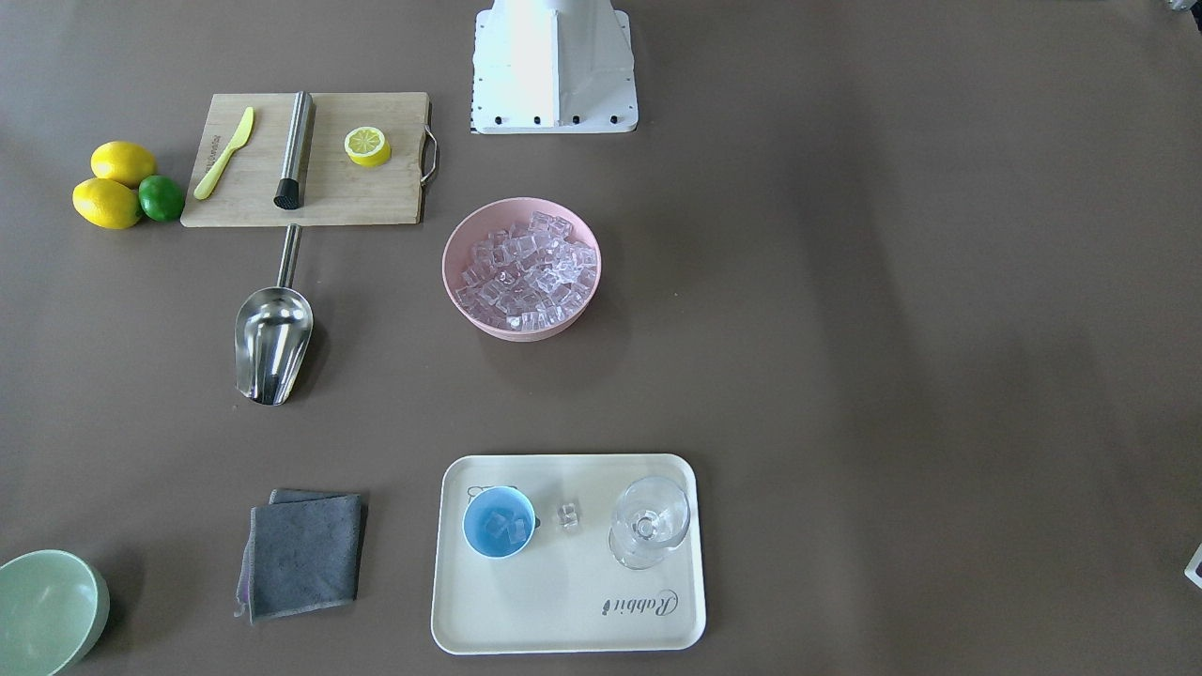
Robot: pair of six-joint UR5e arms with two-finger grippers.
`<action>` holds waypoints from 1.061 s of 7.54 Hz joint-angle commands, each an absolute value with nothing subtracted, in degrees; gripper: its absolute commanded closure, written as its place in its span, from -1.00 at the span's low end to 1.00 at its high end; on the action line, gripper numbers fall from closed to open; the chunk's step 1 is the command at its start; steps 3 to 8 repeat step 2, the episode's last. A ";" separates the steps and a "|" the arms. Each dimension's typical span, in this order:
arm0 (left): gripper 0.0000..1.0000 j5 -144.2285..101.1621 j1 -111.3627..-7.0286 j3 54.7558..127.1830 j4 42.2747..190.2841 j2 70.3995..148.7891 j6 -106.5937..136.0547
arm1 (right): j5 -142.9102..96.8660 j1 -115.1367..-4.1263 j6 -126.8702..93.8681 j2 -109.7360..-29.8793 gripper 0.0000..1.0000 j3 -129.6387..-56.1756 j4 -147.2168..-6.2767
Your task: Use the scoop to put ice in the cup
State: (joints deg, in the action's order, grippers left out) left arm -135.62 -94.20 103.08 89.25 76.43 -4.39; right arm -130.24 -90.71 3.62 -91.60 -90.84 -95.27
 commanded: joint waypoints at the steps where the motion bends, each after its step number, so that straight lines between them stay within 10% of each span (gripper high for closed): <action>1: -0.96 -135.70 -94.13 103.10 89.30 76.81 -4.39 | -130.25 -90.70 3.60 -91.67 -1.00 -90.88 -95.27; 8: -0.96 -135.62 -94.13 103.01 89.30 77.16 -4.39 | -130.25 -90.70 3.60 -91.67 -1.00 -90.97 -95.27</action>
